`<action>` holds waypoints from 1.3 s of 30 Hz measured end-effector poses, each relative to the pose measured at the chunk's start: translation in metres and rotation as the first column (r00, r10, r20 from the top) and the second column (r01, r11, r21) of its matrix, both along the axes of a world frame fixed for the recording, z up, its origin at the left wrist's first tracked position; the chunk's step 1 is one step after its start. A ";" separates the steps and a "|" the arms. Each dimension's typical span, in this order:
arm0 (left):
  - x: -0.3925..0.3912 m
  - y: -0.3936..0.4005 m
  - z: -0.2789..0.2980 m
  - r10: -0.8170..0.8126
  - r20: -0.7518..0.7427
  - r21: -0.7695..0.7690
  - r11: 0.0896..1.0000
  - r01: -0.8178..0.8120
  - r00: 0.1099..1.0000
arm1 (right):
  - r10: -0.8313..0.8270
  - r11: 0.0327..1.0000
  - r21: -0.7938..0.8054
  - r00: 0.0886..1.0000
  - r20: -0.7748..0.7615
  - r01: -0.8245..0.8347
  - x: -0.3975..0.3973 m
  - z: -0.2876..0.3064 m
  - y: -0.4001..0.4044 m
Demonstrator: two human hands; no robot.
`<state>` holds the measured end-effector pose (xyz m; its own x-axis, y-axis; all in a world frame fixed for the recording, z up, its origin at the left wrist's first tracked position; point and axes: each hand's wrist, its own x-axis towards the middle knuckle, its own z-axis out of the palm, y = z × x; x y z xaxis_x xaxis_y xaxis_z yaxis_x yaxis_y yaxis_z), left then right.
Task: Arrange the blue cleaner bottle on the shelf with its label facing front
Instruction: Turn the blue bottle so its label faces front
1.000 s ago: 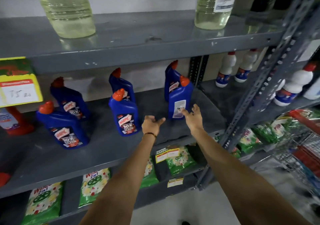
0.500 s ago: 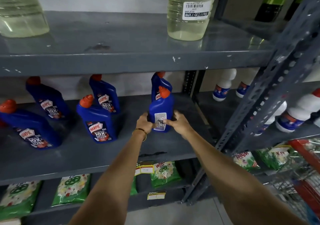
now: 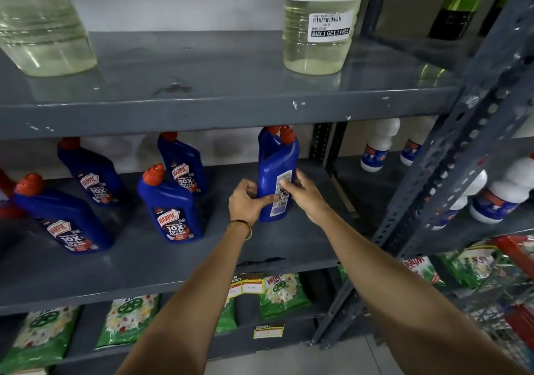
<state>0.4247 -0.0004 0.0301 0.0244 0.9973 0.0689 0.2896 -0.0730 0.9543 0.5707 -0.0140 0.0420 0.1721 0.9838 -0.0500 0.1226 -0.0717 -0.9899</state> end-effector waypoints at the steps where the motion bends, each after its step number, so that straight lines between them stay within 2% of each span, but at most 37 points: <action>1: 0.002 -0.002 0.000 0.016 -0.018 0.010 1.000 -0.016 1.000 | 0.016 1.000 -0.024 0.999 -0.045 -0.017 -0.002 0.002 0.000; 4: 0.004 -0.005 0.001 -0.017 -0.055 0.075 0.997 0.021 0.998 | 0.033 0.999 -0.015 0.993 -0.115 -0.035 -0.006 0.005 0.002; 6: 0.001 -0.005 0.001 -0.141 -0.030 0.082 0.986 0.143 0.990 | 0.006 1.000 -0.009 0.994 -0.110 -0.007 -0.007 0.005 0.002; 8: -0.004 -0.002 0.001 -0.294 0.093 0.012 0.956 0.294 0.951 | -0.041 0.999 -0.018 0.996 -0.084 0.040 -0.007 0.004 0.002; 10: -0.008 0.000 0.002 -0.377 0.244 -0.117 0.903 0.413 0.893 | -0.063 0.998 -0.022 0.994 -0.087 0.062 -0.005 0.001 0.001; 14: -0.012 0.007 -0.006 -0.330 0.345 -0.321 0.838 0.441 0.879 | -0.004 1.000 -0.020 0.981 -0.195 0.000 -0.002 0.003 -0.002; 16: -0.011 0.007 -0.009 -0.350 0.378 -0.410 0.767 0.494 0.857 | 0.041 0.998 -0.039 0.959 -0.279 -0.054 -0.001 0.008 -0.003; 18: -0.009 0.006 -0.006 -0.411 0.422 -0.414 0.705 0.575 0.808 | 0.071 0.994 -0.052 0.942 -0.328 -0.092 0.001 0.012 -0.003; 20: -0.002 0.004 -0.002 -0.445 0.439 -0.371 0.701 0.609 0.780 | 0.055 0.996 -0.041 0.939 -0.339 -0.073 0.005 0.016 -0.003; 24: 0.010 0.000 0.001 -0.406 0.420 -0.343 0.757 0.557 0.811 | 0.008 0.999 -0.039 0.942 -0.337 -0.023 0.014 0.017 -0.005; 28: 0.016 0.000 0.001 -0.340 0.394 -0.307 0.827 0.471 0.854 | 0.094 0.992 0.107 0.949 -0.303 -0.064 0.028 0.018 -0.008; 31: 0.016 0.004 -0.004 -0.281 0.386 -0.281 0.871 0.403 0.878 | 0.122 0.987 0.132 0.961 -0.247 -0.091 0.034 0.017 -0.009; 34: 0.014 0.008 -0.009 -0.240 0.349 -0.269 0.900 0.342 0.906 | 0.138 0.986 0.117 0.972 -0.191 -0.118 0.037 0.014 -0.010; 39: 0.016 0.008 -0.022 -0.185 0.183 -0.243 0.943 0.227 0.966 | 0.117 0.993 0.036 0.983 -0.140 -0.113 0.038 0.003 -0.009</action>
